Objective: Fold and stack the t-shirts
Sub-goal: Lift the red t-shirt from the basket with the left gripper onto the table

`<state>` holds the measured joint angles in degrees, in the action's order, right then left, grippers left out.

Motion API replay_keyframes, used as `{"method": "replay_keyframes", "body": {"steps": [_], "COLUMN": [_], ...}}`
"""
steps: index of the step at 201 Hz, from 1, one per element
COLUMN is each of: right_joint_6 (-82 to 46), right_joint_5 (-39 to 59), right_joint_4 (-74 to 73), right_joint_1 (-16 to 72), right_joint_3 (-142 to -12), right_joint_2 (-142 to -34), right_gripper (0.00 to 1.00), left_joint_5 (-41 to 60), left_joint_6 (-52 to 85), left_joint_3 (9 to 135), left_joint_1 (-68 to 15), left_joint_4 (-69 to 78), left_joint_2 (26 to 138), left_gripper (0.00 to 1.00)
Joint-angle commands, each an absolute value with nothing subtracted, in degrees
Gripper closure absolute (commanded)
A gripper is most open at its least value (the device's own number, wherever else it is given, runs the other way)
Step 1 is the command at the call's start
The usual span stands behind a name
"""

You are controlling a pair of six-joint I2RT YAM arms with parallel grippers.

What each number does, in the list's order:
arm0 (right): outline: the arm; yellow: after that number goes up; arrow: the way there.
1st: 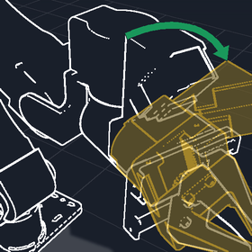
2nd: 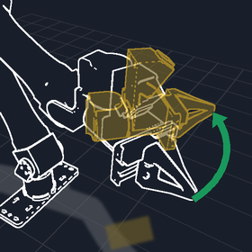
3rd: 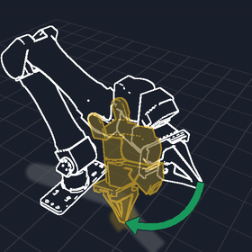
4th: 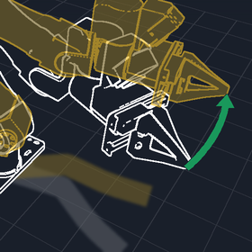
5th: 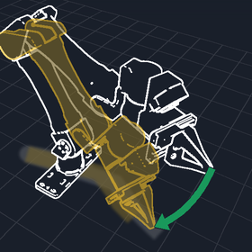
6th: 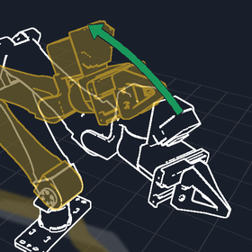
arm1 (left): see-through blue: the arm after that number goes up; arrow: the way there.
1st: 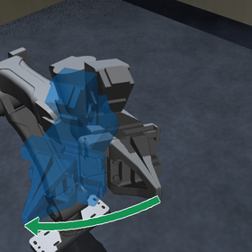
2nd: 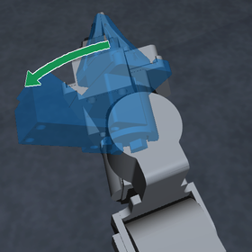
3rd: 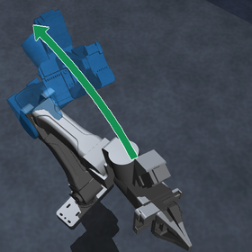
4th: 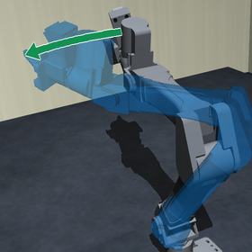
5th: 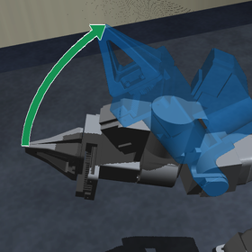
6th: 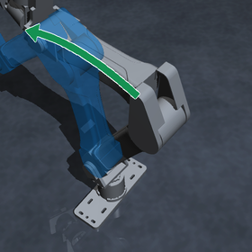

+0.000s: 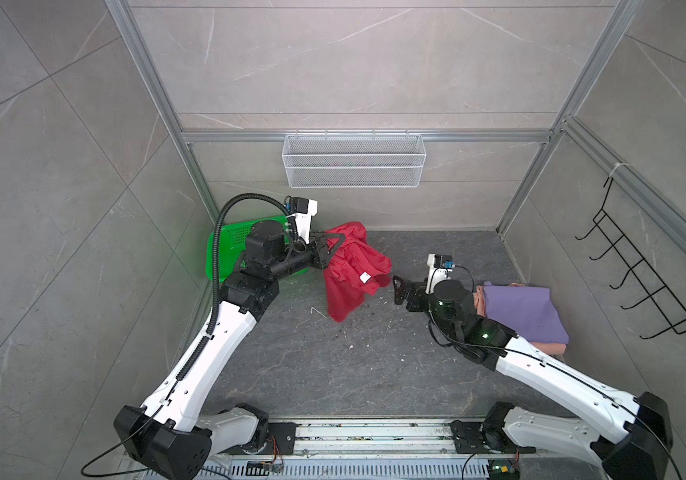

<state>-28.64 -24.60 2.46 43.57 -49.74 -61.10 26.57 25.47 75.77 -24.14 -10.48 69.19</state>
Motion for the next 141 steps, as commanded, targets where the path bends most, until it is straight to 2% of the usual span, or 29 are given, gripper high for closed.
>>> {"method": "replay_keyframes", "body": {"steps": [1, 7, 19, 23, 29, 36, 44, 52, 67, 83, 126, 141], "right_joint_6": [-27.03, -27.02, -27.34, -27.40, -27.65, -28.00, -28.41, -28.64, -28.87, -29.06, -30.88, -31.66], "right_joint_5": [-29.62, -30.05, -30.71, -30.76, -30.80, -30.80, -30.51, -29.96, -29.02, -27.72, -24.50, -23.24], "right_joint_4": [4.89, 5.08, 5.81, 5.93, 6.18, 6.40, 6.49, 6.57, 6.48, 6.40, 6.93, 6.80], "right_joint_1": [43.29, 43.21, 43.34, 43.25, 43.31, 43.22, 43.20, 43.15, 43.14, 43.19, 43.15, 43.15], "right_joint_3": [-47.76, -47.41, -46.95, -46.80, -46.84, -46.80, -47.11, -47.60, -48.61, -50.05, -53.23, -53.97], "right_joint_2": [-57.41, -56.82, -56.37, -56.45, -56.79, -57.52, -58.56, -59.79, -62.12, -64.70, -71.99, -74.49], "right_gripper": [0.01, 0.00, 0.01, 0.01, 0.00, 0.01, 0.00, 0.00, 0.01, 0.00, 0.01, 0.01], "left_joint_5": [24.36, 22.42, 18.96, 17.66, 15.62, 12.22, 6.66, 0.43, -10.99, -17.77, -12.63, -8.77], "left_joint_6": [27.85, 27.80, 27.00, 26.85, 26.54, 26.05, 26.22, 26.90, 29.43, 29.18, 24.25, 24.79], "left_joint_3": [74.39, 73.30, 71.23, 70.26, 68.90, 67.34, 66.32, 66.22, 68.00, 68.95, 67.03, 66.98], "left_joint_1": [-23.91, -23.90, -23.76, -23.80, -23.82, -23.82, -23.53, -22.84, -21.31, -20.94, -20.95, -21.09], "left_joint_4": [-7.59, -8.94, -11.78, -12.71, -14.09, -15.45, -18.65, -22.65, -31.40, -34.96, -31.26, -32.13], "left_joint_2": [65.07, 64.87, 64.96, 65.14, 65.61, 66.44, 67.64, 69.33, 72.33, 73.14, 71.46, 73.56], "left_gripper": [1.00, 1.00, 0.87, 0.76, 0.52, 0.30, 0.16, 0.08, 0.03, 0.02, 0.03, 0.07]}}
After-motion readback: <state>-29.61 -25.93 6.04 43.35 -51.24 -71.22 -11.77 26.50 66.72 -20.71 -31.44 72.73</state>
